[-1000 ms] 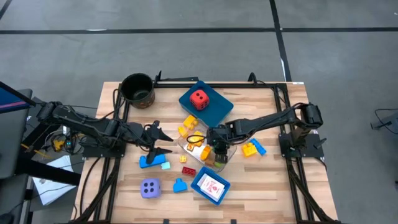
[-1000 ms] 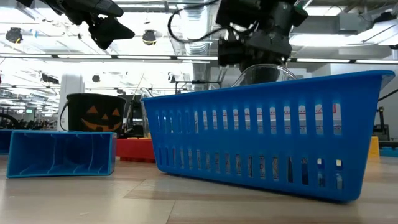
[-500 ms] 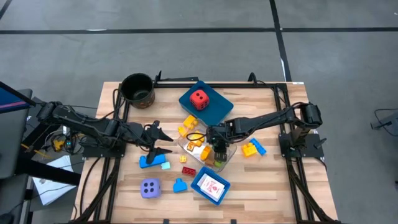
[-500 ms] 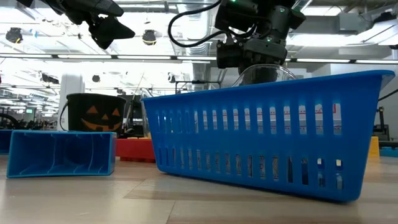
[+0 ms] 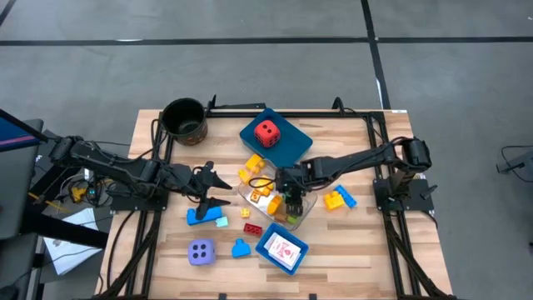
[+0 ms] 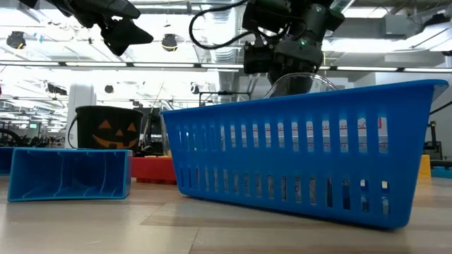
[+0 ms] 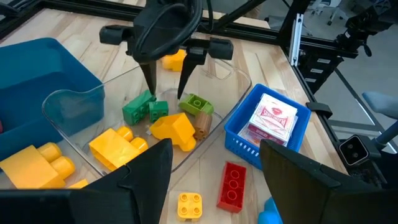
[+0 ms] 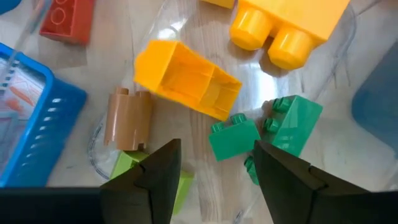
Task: Pick & Place Toys
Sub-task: Put the blue game piece block into the transparent bin
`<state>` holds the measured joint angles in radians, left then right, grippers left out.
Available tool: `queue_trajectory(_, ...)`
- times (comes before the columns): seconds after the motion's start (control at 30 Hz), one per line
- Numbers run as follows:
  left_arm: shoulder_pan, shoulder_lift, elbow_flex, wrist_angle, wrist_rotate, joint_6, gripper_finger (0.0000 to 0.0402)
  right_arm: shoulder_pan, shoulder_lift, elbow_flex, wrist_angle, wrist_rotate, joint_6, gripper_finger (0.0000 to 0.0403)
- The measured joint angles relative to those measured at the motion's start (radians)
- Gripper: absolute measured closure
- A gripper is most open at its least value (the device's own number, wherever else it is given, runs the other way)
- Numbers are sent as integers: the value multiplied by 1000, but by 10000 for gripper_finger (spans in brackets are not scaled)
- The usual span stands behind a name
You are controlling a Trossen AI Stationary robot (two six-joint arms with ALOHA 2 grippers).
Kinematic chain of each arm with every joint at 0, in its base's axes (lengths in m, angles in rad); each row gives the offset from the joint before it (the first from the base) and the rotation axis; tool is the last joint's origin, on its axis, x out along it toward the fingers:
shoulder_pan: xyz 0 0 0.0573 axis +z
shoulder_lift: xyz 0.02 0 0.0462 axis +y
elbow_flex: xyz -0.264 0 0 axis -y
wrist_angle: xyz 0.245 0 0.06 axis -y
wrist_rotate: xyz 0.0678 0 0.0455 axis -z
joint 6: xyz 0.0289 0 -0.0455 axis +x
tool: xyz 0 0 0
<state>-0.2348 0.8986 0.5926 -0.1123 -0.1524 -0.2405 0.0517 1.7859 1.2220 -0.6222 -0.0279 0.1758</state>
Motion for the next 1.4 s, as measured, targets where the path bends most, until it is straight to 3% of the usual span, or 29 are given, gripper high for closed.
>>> queue_trajectory(0.27, 0, 0, 0, 0, 0, 0, 165, 28, 0, 88, -105, 51, 12, 215)
queue_trajectory(0.47, 0, 0, 0, -3, 0, 0, 165, 84, -34, 127, -259, 286, 81, 220)
queue_trajectory(0.8, 0, 0, 0, -8, 0, -3, 165, 222, -261, 110, -412, 569, 368, 190)
queue_trajectory(1.07, 0, 0, 0, -5, 0, -3, 165, 316, -440, -114, -457, 534, 652, 146)
queue_trajectory(1.2, 0, 0, 0, 1, 0, -2, 165, 312, -492, -222, -454, 445, 697, 143)
queue_trajectory(1.4, 0, 0, 0, 2, 0, -2, 165, 276, -517, -313, -444, 402, 685, 143)
